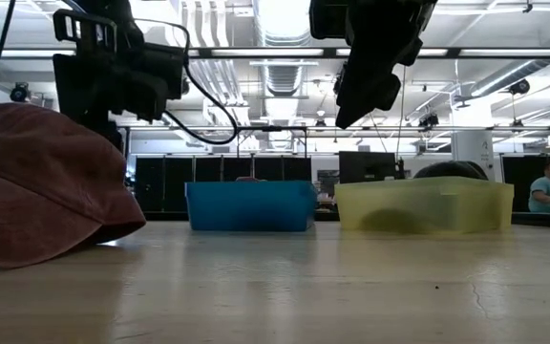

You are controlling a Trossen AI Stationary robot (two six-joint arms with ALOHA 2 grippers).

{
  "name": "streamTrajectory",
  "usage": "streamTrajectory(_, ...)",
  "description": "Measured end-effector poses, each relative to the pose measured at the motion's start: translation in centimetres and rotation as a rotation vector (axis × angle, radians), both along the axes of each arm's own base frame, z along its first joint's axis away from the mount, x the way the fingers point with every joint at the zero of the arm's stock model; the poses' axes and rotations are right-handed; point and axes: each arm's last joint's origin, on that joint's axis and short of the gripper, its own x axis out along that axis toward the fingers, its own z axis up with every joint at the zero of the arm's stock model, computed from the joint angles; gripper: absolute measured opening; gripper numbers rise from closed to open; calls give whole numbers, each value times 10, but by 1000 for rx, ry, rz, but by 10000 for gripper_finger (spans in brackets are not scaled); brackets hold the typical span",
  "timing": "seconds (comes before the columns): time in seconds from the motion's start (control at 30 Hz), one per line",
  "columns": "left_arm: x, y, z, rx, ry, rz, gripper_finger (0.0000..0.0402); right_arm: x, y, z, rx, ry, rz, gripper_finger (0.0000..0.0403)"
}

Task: Pick & Place hat
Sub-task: Put the red cap into the blue bin

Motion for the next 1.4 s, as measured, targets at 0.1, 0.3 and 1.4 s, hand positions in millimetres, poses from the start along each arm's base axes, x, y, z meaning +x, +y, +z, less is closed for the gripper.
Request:
streamTrajectory(0.1,0,-1,0,-42,-5,4,161,0,0,0,0,0,0,183)
streamTrajectory(0.3,-7,-6,-11,-157,23,9,161,0,0,0,0,0,0,183)
streamTrajectory(1.4,18,-44,-6,-289,-108,-105,18,-2,5,-1,6,8,-46,169)
